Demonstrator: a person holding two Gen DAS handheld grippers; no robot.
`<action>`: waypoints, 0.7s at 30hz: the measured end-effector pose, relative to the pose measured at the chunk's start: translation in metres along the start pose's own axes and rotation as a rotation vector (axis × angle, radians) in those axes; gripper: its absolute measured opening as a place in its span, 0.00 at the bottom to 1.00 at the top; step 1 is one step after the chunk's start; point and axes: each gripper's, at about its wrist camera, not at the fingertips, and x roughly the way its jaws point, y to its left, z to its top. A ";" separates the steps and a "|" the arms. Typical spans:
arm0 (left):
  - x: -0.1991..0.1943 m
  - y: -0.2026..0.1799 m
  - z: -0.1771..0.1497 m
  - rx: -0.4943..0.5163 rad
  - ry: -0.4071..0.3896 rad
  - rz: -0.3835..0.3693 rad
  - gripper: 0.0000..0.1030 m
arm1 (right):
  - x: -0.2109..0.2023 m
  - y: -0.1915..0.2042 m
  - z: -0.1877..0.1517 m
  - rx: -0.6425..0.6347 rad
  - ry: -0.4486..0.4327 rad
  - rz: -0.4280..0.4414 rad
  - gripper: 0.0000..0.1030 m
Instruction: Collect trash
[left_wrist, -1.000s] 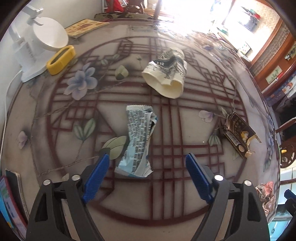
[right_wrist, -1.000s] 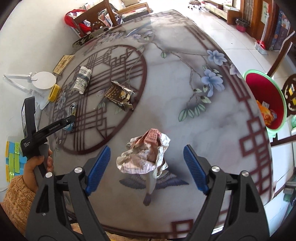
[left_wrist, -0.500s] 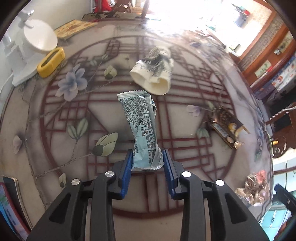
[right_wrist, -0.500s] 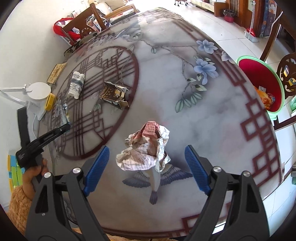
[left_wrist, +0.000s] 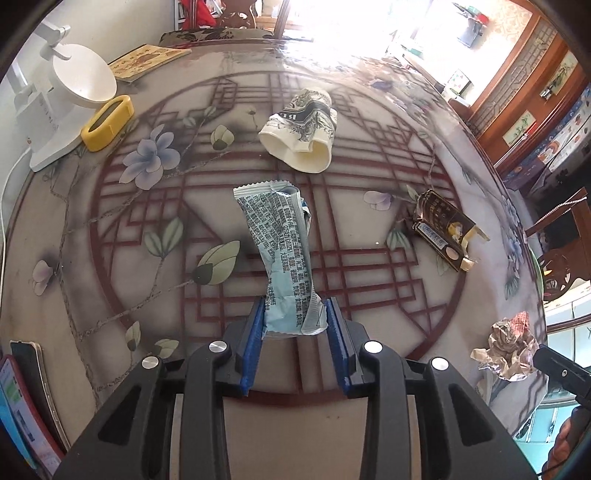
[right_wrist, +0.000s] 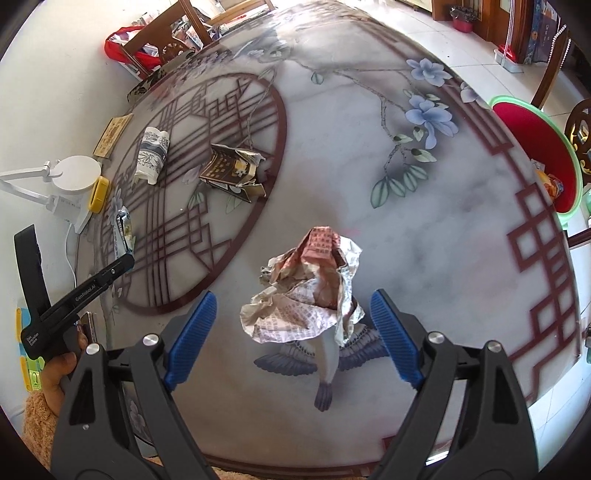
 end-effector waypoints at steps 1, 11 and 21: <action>-0.001 0.000 0.000 -0.001 -0.007 -0.002 0.34 | -0.002 -0.001 0.000 -0.001 -0.008 -0.004 0.81; -0.001 0.007 -0.003 -0.026 -0.010 0.007 0.61 | 0.007 -0.009 0.000 -0.002 0.010 -0.042 0.83; 0.011 0.010 -0.002 -0.044 0.014 0.007 0.59 | 0.034 0.015 0.004 -0.114 0.057 -0.033 0.37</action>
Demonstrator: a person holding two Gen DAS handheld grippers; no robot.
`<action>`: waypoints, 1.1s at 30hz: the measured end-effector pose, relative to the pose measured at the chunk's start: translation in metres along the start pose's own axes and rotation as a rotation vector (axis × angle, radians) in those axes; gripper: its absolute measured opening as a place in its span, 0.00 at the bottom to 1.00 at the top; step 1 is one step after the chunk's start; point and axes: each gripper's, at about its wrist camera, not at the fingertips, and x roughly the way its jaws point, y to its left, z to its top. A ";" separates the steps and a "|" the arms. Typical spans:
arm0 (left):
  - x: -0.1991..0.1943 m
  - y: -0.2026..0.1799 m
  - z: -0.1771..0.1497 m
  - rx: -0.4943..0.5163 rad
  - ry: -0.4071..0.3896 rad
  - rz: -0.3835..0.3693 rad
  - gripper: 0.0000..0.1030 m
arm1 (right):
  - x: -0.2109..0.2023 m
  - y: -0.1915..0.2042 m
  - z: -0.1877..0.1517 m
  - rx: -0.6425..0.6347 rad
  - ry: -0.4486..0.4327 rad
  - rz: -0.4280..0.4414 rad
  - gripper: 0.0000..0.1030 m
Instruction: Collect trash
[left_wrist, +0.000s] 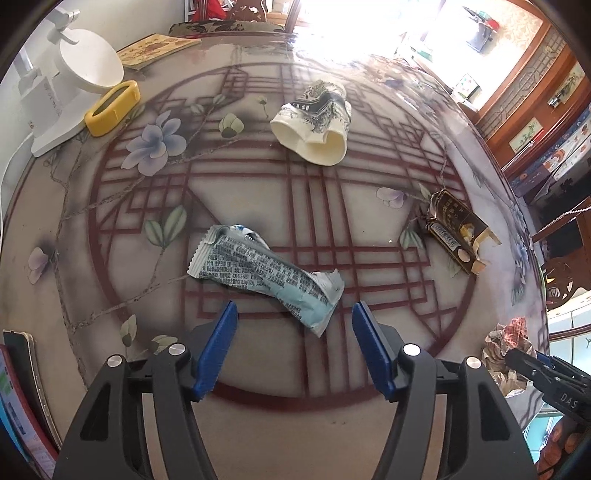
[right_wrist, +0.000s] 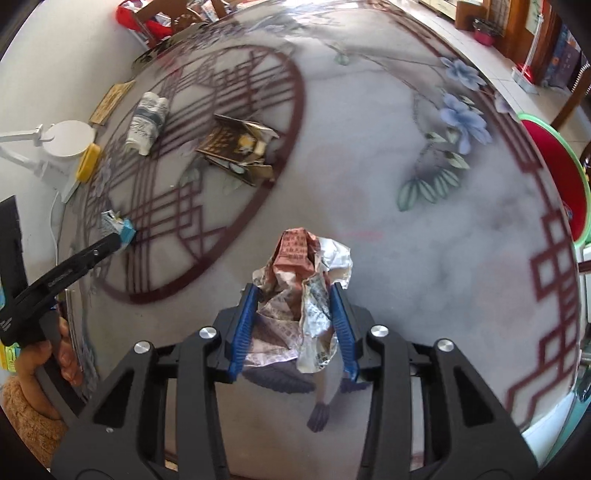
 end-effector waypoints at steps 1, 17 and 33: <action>-0.002 0.002 0.001 -0.008 -0.005 0.000 0.61 | -0.001 0.001 0.000 -0.003 -0.006 0.001 0.37; -0.003 0.024 0.002 -0.094 -0.012 0.003 0.75 | -0.018 0.029 0.009 -0.116 -0.053 -0.012 0.37; 0.027 -0.002 0.030 -0.028 0.004 0.015 0.24 | -0.024 0.017 0.020 -0.081 -0.089 -0.021 0.37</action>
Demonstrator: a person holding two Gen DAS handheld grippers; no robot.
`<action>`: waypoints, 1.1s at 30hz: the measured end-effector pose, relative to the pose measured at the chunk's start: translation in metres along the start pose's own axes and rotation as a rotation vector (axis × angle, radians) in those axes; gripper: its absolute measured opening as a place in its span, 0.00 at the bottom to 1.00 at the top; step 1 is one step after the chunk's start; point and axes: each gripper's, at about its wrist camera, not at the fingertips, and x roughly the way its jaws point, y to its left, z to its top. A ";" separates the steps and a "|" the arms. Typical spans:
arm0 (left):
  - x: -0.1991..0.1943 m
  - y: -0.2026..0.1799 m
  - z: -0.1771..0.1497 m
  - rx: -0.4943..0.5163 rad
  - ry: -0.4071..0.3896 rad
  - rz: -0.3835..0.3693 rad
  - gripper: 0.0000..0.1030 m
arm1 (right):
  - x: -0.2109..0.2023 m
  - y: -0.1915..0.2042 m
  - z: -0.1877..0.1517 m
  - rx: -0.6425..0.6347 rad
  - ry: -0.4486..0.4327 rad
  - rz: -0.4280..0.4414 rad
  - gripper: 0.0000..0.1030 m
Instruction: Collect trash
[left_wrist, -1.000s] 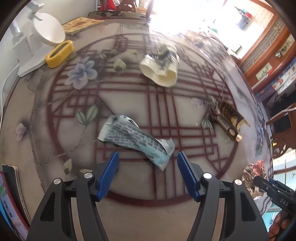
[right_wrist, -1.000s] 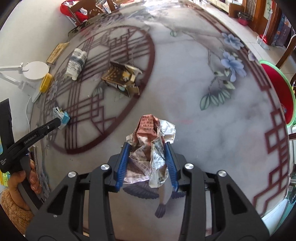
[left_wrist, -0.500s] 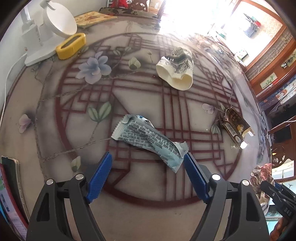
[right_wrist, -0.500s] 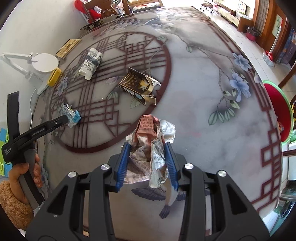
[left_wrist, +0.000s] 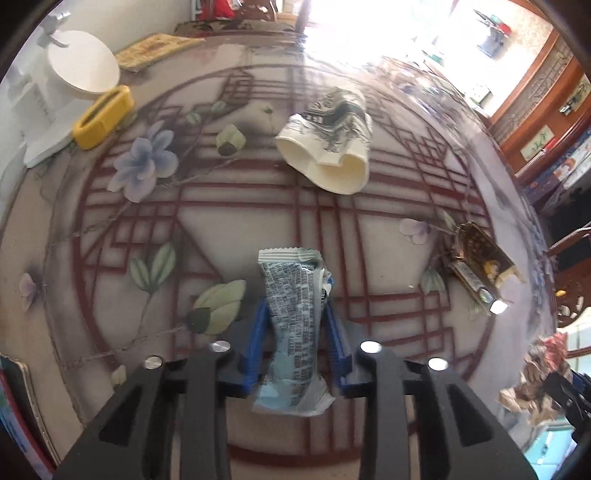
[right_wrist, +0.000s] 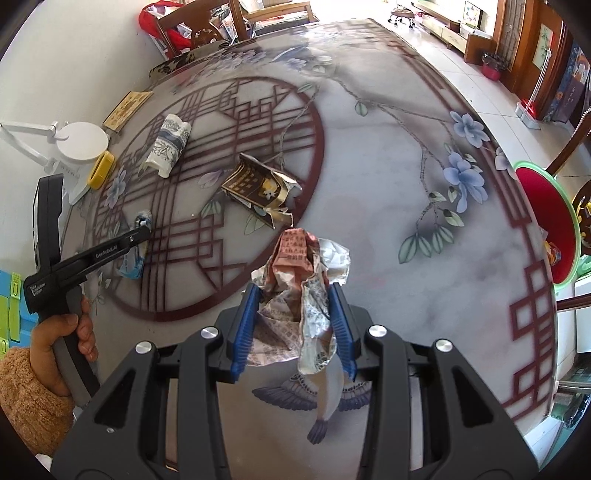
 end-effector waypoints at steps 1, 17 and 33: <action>-0.001 0.001 0.000 -0.009 0.009 -0.014 0.20 | 0.000 0.000 0.001 -0.001 -0.002 0.002 0.37; -0.049 -0.021 -0.008 0.056 -0.071 -0.037 0.17 | -0.006 -0.004 0.014 0.007 -0.045 0.084 0.37; -0.066 -0.073 -0.015 0.138 -0.117 -0.104 0.17 | -0.031 -0.032 0.019 0.039 -0.078 0.099 0.37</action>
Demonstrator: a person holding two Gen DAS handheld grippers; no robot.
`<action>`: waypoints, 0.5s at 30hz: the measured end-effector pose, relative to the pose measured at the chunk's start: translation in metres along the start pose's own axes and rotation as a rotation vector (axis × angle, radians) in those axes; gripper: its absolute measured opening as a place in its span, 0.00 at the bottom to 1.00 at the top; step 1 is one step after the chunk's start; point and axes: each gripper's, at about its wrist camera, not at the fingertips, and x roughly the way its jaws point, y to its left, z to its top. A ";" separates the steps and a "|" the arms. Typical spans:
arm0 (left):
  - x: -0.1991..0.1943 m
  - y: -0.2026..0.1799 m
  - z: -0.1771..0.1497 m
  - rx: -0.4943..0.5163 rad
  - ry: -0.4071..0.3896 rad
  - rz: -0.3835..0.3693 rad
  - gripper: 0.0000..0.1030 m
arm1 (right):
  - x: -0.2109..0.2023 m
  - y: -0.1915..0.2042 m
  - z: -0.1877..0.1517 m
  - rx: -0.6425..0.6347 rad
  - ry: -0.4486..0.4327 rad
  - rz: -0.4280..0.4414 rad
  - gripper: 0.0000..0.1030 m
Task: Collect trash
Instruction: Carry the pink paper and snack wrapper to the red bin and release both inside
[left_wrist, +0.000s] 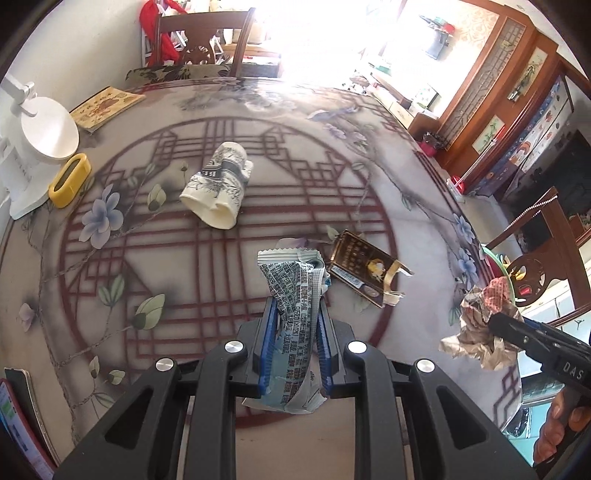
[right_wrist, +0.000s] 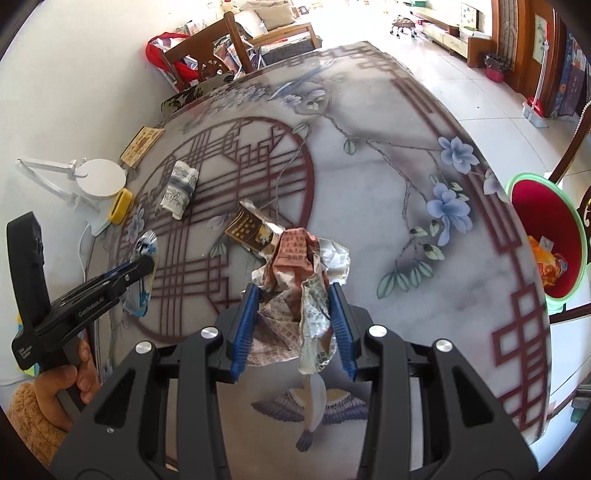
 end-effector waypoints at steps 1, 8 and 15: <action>0.001 -0.002 0.000 0.003 0.001 -0.001 0.17 | -0.002 -0.001 -0.001 -0.003 -0.001 0.000 0.37; -0.007 -0.040 0.001 0.022 -0.033 -0.019 0.17 | -0.029 -0.021 0.004 -0.018 -0.049 -0.004 0.37; -0.008 -0.092 0.010 0.055 -0.038 -0.005 0.17 | -0.050 -0.063 0.025 -0.020 -0.079 0.014 0.37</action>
